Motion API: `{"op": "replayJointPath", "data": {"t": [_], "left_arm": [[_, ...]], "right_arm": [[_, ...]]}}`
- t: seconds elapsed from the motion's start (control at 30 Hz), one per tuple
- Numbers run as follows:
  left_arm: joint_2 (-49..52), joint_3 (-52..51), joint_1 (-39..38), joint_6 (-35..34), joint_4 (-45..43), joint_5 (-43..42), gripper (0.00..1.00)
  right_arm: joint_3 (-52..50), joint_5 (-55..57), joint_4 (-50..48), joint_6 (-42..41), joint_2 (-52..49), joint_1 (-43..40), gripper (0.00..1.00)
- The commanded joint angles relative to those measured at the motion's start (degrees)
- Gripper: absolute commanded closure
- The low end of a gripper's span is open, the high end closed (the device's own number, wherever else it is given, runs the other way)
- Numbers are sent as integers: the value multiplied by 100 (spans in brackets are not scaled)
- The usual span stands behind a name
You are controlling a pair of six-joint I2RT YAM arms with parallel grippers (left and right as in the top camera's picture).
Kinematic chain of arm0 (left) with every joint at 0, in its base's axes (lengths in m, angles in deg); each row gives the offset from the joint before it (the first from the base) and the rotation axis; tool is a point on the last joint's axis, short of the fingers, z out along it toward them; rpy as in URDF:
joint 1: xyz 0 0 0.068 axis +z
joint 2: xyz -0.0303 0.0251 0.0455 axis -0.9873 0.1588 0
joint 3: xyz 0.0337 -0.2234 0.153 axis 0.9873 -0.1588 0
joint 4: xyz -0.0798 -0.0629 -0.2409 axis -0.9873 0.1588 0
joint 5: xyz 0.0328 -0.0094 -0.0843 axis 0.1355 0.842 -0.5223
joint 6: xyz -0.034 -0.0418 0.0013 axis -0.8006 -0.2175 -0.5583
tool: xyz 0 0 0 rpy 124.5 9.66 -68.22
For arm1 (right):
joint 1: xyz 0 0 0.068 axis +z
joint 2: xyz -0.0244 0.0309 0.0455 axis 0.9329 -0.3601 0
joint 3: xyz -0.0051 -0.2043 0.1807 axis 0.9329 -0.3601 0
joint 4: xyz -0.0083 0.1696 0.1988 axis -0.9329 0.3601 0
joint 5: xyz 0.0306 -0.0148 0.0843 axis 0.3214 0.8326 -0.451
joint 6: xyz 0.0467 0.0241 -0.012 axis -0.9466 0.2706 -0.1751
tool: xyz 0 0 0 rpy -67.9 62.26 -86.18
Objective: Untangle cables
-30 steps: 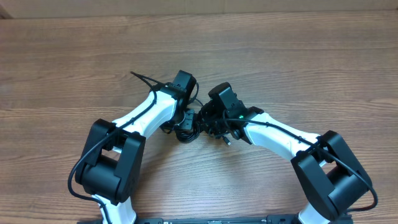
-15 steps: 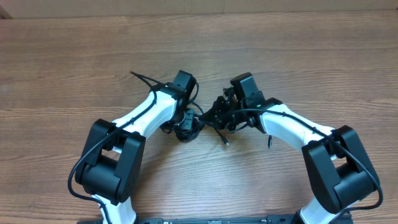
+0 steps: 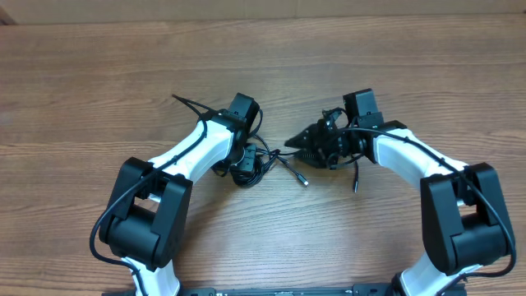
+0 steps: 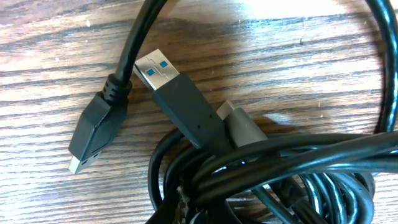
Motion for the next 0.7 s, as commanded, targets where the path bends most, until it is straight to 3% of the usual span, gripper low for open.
{"op": "replayJointPath", "data": {"t": [0.0, 0.17, 0.23, 0.37, 0.67], "left_arm": [[57, -179, 85, -57, -28, 350, 96], [57, -179, 85, -57, -28, 350, 96], [57, -179, 85, -57, -28, 350, 96], [57, -179, 85, -57, -31, 350, 96], [57, -179, 85, -57, -42, 348, 95]], "right_arm": [[13, -83, -11, -157, 4, 398, 30], [13, 1078, -9, -1169, 4, 935, 30], [13, 1554, -11, -1456, 4, 1029, 35], [13, 2046, -133, -1749, 4, 1062, 43], [13, 2367, -542, -1996, 4, 1327, 43]]}}
